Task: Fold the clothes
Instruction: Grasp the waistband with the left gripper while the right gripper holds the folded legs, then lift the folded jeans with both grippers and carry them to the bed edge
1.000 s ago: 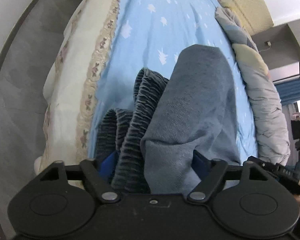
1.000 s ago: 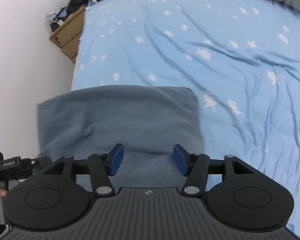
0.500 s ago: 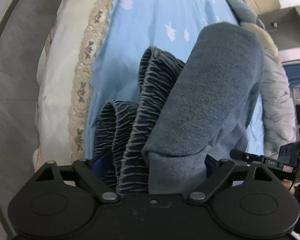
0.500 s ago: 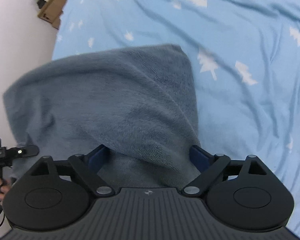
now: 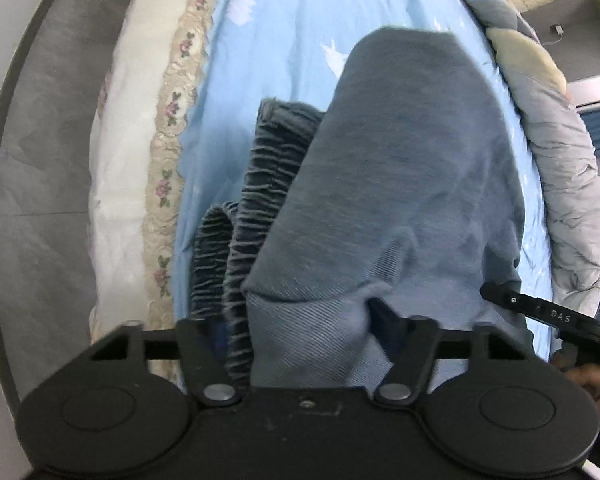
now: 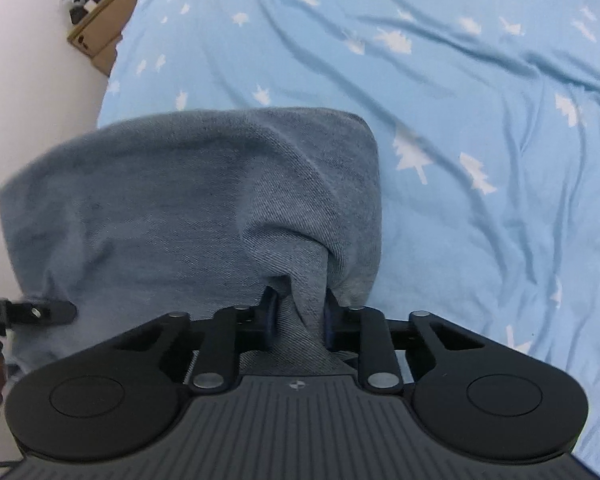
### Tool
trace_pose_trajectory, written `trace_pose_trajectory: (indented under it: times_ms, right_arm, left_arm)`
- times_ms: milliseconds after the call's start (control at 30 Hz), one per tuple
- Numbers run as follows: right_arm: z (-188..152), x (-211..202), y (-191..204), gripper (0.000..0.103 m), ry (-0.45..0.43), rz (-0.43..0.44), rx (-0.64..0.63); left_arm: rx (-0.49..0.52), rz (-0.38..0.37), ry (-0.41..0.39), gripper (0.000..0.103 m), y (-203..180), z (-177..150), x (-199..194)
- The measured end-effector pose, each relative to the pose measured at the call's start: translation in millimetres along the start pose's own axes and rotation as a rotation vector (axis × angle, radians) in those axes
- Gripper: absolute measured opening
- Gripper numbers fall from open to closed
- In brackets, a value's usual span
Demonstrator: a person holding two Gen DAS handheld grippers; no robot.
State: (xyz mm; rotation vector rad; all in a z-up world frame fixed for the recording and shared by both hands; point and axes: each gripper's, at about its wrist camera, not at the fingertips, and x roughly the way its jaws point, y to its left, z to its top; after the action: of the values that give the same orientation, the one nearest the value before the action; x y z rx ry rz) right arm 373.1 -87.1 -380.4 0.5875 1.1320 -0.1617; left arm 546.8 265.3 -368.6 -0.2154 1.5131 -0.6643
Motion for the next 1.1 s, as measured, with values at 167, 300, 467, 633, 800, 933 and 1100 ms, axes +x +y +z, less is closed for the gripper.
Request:
trace_pose_trajectory:
  times_ms: [167, 300, 467, 633, 800, 933, 1100]
  right_arm:
    - [-4.8, -32.9, 15.8, 0.017, -0.040, 0.038, 0.000]
    - [-1.5, -62.4, 23.8, 0.016, -0.080, 0.060, -0.024]
    - [-8.2, -105.8, 35.3, 0.016, -0.150, 0.088, -0.042]
    - [-12.8, -144.6, 41.5, 0.016, -0.208, 0.093, -0.034]
    - [-23.4, -190.2, 48.4, 0.016, -0.270, 0.089, -0.013]
    - [-33.2, -227.6, 55.6, 0.016, -0.317, 0.067, -0.006]
    - [-38.0, -271.0, 49.1, 0.016, -0.370, 0.061, 0.014]
  left_arm:
    - [-0.027, -0.053, -0.039, 0.026, -3.0, -7.8, -25.6]
    - [-0.001, -0.069, -0.072, 0.022, -19.6, -18.9, -46.4]
    - [0.000, -0.088, -0.123, 0.022, -45.2, -34.7, -75.3]
    - [0.021, -0.141, -0.159, 0.022, -69.4, -51.8, -117.5]
    - [0.053, -0.193, -0.148, 0.022, -92.9, -63.5, -152.6]
    - [0.076, -0.248, -0.142, 0.022, -113.2, -72.2, -172.7]
    - [0.112, -0.282, -0.152, 0.022, -145.6, -90.0, -189.4]
